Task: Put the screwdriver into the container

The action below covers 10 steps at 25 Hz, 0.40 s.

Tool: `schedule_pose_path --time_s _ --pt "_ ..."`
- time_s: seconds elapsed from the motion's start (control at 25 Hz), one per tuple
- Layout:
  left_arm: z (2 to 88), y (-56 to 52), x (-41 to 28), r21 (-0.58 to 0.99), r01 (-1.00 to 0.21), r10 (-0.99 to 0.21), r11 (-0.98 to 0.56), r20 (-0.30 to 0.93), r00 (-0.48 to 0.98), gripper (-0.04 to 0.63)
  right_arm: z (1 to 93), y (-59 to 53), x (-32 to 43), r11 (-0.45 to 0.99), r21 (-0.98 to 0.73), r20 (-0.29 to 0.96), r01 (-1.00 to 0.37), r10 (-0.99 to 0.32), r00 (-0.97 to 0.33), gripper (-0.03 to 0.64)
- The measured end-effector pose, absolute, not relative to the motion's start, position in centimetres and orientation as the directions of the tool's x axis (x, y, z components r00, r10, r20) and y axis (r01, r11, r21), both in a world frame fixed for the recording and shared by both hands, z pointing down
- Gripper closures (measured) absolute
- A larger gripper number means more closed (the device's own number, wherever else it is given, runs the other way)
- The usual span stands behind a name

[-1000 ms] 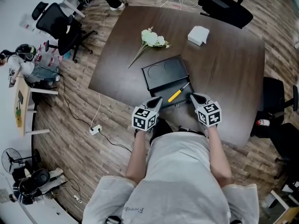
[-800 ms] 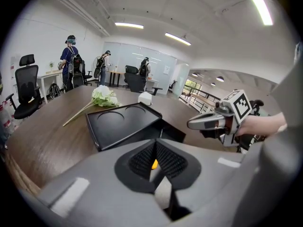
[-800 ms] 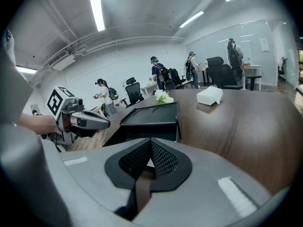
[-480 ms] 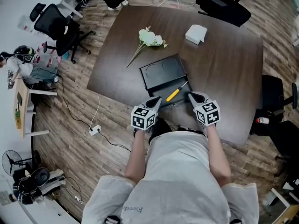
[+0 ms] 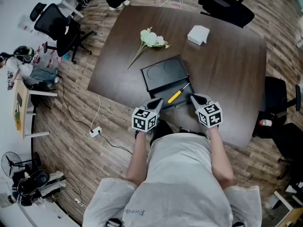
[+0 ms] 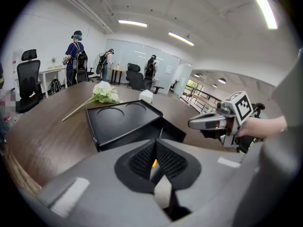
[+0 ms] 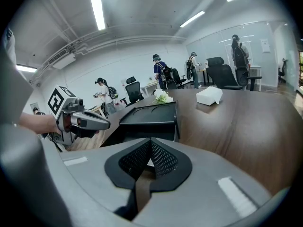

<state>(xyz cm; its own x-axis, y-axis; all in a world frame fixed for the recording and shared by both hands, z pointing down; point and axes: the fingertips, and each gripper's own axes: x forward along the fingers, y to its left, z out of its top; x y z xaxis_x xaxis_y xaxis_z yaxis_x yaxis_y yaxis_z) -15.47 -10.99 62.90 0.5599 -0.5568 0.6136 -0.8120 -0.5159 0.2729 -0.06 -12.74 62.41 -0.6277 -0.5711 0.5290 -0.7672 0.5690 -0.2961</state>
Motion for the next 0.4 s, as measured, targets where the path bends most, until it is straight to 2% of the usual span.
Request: schedule_pose_path --time_s 0.4 --pt "63.12 -11.3 -15.38 0.276 -0.811 -0.553 -0.515 0.616 0.561 0.541 62.58 -12.81 0.03 0.569 -0.298 0.533 -0.767 -0.567 -0.628 0.617"
